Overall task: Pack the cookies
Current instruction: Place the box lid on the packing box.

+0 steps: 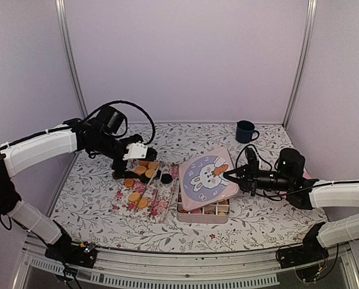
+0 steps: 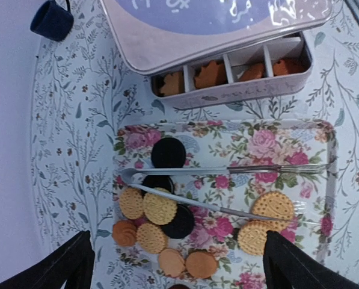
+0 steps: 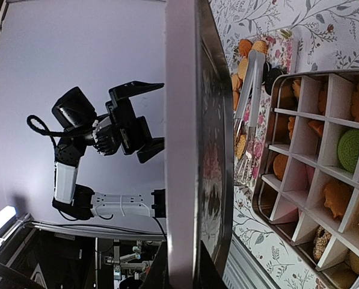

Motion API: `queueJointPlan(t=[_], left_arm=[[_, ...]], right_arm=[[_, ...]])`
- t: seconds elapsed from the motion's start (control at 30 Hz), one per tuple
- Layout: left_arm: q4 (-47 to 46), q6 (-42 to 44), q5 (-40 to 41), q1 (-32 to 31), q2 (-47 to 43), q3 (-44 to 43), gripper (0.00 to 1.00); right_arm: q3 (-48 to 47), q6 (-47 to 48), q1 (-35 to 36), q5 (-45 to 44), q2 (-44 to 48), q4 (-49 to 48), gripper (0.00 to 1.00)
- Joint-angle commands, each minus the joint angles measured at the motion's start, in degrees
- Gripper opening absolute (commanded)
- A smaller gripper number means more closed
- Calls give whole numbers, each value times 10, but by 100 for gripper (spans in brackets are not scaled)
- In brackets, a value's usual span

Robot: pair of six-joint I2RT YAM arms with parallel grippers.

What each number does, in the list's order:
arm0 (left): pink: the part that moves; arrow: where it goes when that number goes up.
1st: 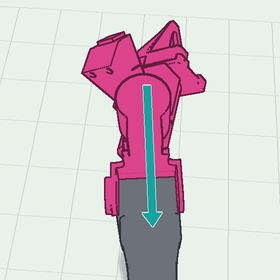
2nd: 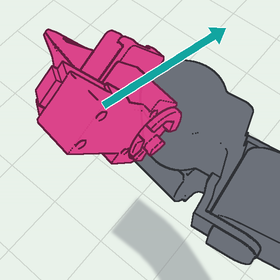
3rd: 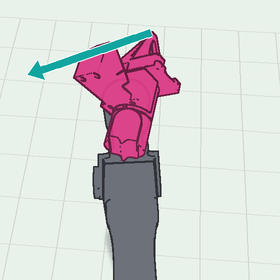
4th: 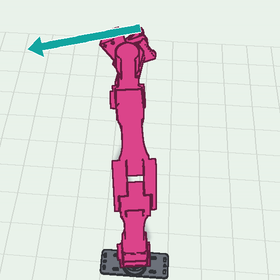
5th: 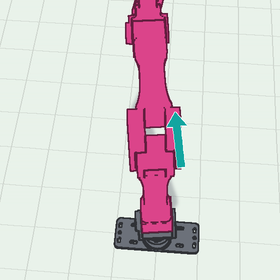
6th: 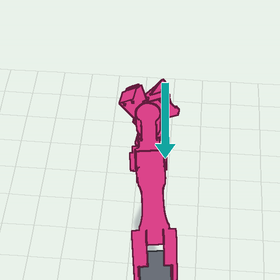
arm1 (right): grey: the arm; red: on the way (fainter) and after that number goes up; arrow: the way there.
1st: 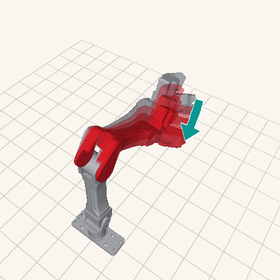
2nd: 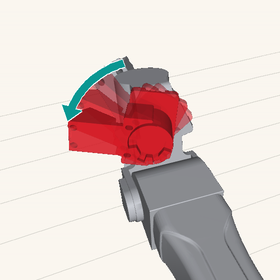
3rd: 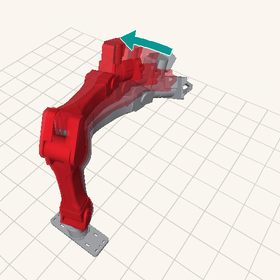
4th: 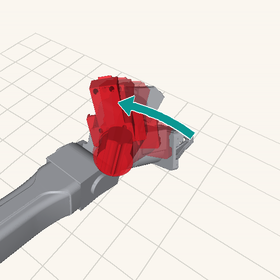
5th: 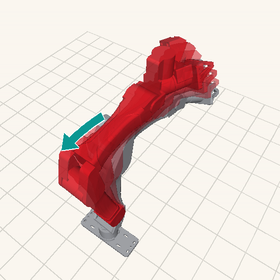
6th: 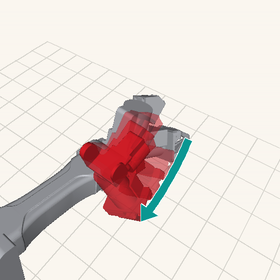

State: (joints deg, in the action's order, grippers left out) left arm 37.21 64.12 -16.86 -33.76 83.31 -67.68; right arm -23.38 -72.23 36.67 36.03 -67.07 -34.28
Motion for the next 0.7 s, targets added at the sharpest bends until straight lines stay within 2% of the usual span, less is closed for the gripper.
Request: queueJointPlan(t=[0.0, 0.3, 0.57, 0.67], left_arm=[[99, -89, -63, 3, 31, -19, 98], [71, -147, -90, -21, 110, -36, 90], [26, -170, -95, -52, 173, -46, 86], [8, -180, -96, -65, 193, -52, 84]], right_arm=[[10, -10, -4, -11, 8, -23, 6], [-6, -15, -5, 24, -90, -92, 6], [-7, -22, -5, 17, -143, -126, 5], [-1, -18, -8, 19, -155, -126, 11]])
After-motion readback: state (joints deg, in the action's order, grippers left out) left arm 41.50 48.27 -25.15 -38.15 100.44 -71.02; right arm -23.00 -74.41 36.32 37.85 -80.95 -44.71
